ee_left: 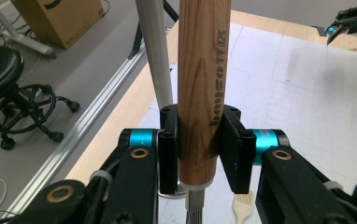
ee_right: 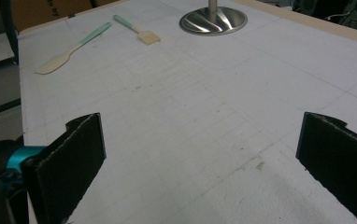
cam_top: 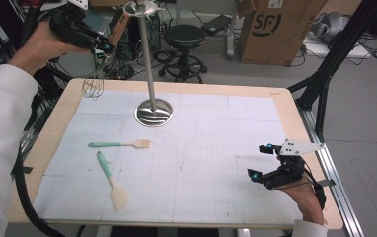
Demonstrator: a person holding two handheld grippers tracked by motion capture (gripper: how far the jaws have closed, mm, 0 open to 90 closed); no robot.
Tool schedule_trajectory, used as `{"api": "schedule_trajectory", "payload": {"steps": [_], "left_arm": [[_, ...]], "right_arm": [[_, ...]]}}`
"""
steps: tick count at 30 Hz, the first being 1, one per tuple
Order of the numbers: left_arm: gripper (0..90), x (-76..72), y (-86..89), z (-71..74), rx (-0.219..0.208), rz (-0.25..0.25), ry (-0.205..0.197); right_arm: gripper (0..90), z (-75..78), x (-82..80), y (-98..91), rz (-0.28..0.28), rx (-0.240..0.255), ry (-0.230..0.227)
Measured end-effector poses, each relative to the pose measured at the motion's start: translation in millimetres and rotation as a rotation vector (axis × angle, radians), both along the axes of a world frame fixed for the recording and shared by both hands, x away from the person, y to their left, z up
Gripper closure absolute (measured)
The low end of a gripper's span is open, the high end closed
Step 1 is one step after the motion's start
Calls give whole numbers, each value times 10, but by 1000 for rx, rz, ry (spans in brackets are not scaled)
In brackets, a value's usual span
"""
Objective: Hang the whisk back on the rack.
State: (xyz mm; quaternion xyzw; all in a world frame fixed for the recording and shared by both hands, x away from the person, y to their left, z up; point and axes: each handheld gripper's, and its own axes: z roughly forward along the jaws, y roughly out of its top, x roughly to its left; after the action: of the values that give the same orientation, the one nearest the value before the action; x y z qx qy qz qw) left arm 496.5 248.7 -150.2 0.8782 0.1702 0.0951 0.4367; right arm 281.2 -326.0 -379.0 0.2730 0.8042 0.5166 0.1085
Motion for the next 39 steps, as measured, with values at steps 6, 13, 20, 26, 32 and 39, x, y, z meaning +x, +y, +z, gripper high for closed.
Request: {"api": "schedule_trajectory", "payload": {"steps": [6, 13, 20, 26, 32, 39], "left_arm": [[708, 30, -112, -54, 20, 8, 5], [709, 55, -208, -93, 23, 21, 17], [703, 54, -244, -111, 20, 14, 31], [572, -12, -201, -96, 42, 13, 71], [373, -205, -148, 22, 55, 36, 47], [91, -441, -176, 157, 66, 36, 5]], "right_arm": [[1, 2, -1, -11, -1, 0, -4], [2, 17, -14, -28, 0, 10, -8], [2, 21, -22, -33, 2, 12, -11], [1, 17, -24, -53, 0, 13, -5], [1, 26, -32, -62, 0, 22, -10], [1, 44, -47, -58, -2, 21, -14]]}}
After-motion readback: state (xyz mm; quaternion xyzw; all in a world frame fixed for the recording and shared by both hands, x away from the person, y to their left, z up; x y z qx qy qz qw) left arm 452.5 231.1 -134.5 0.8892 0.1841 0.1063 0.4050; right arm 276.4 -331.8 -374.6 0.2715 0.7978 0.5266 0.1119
